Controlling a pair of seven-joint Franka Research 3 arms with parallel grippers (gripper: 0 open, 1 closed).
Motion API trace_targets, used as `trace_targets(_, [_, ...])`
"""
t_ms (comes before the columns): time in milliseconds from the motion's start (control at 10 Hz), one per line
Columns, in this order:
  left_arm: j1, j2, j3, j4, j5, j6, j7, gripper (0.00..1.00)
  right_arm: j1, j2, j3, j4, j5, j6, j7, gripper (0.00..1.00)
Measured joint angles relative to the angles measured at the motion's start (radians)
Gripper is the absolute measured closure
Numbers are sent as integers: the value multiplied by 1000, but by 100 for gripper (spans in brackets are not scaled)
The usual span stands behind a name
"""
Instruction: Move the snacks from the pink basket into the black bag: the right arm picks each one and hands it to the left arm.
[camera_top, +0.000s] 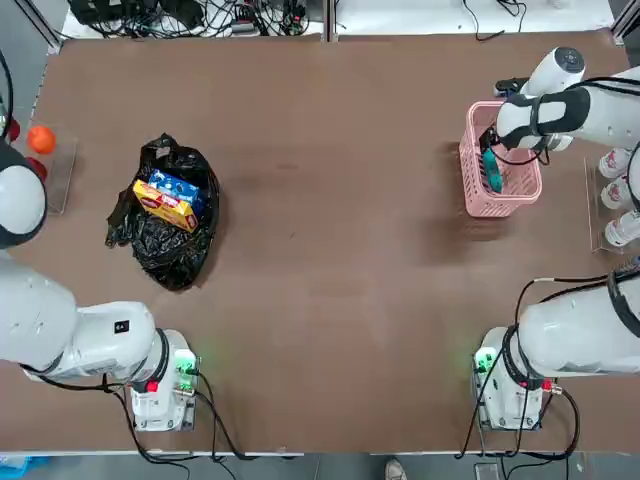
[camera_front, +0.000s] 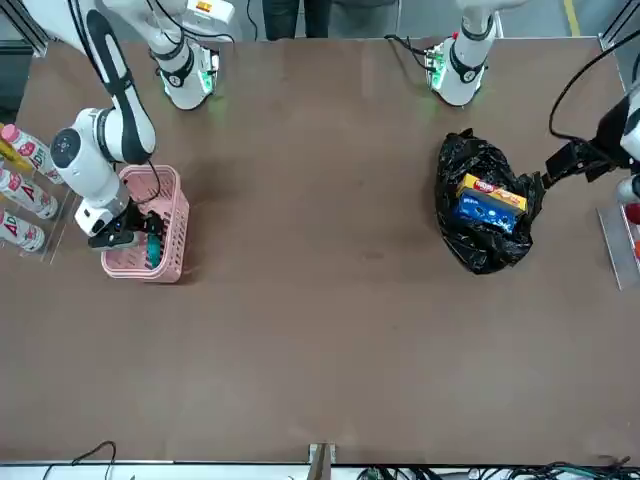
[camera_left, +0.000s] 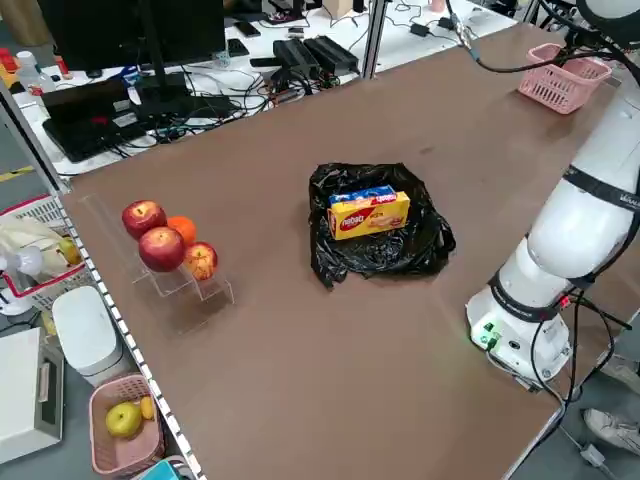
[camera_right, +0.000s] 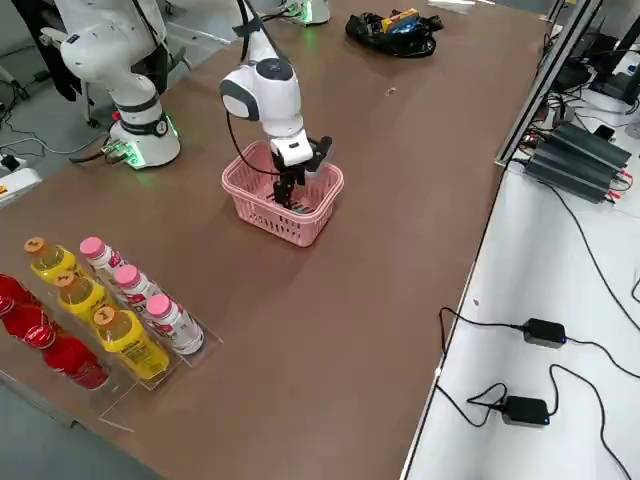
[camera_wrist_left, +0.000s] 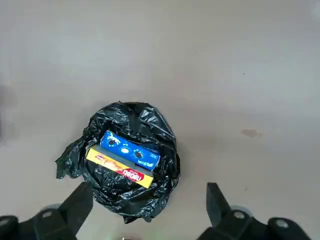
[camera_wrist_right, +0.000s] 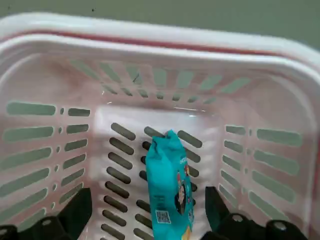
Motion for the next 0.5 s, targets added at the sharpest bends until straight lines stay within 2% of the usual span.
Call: trace_targets(500, [-19,28,-16,5,0,-5,4,0,12,58,0,-11,0,72,-3,0])
